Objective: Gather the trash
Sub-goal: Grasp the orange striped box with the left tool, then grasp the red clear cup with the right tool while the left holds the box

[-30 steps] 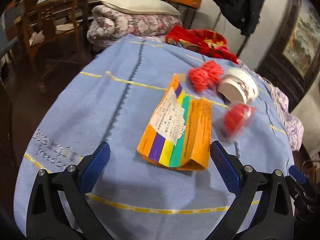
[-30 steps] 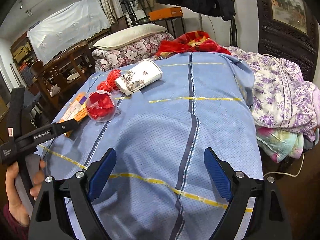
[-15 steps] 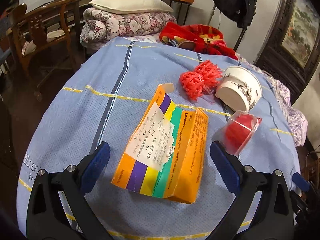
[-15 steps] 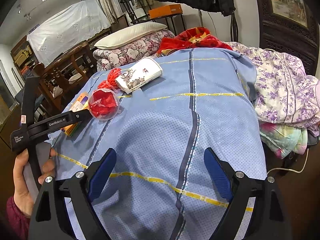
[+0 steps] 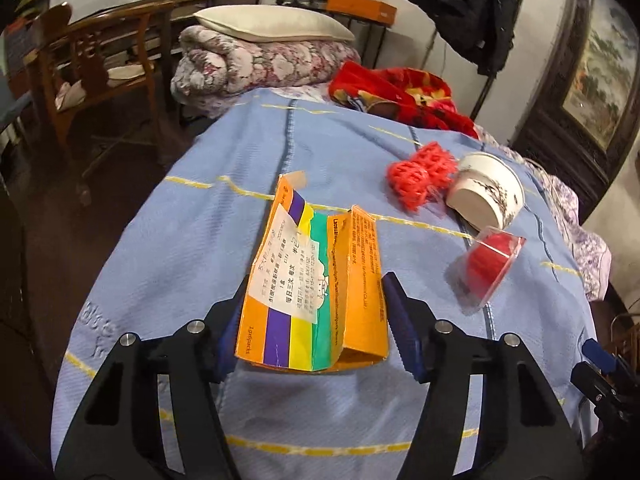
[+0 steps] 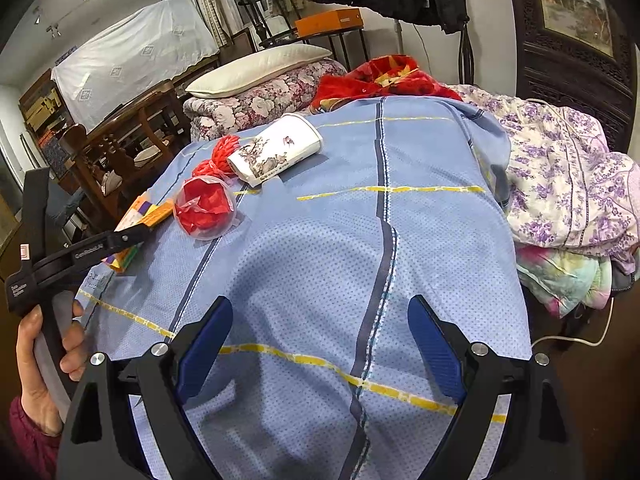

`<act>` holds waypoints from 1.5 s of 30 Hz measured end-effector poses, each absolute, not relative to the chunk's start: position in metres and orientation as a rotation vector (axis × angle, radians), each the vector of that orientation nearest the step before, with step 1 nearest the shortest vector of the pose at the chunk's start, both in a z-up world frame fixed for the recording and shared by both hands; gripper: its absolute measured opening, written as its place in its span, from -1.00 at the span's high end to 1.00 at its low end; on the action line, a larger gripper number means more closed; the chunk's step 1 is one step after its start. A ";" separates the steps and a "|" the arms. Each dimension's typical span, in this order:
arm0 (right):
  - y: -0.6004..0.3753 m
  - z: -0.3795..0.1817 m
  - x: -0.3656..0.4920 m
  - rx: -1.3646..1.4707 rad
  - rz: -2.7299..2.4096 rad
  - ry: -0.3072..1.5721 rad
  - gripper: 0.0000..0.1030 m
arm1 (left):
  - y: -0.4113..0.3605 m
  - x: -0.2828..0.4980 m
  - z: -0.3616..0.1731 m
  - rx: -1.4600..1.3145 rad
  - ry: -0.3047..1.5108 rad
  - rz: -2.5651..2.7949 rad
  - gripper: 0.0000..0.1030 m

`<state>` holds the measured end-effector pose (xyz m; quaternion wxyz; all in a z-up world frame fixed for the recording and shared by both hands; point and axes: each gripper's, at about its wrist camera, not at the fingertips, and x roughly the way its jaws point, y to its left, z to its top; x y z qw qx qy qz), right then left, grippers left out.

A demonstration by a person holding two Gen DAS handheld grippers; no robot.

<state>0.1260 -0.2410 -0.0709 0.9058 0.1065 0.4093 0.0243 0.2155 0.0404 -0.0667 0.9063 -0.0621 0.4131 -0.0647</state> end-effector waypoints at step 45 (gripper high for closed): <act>-0.206 -0.069 0.143 0.168 0.148 0.836 -0.08 | 0.034 0.224 -0.073 -0.099 0.890 -0.129 -0.38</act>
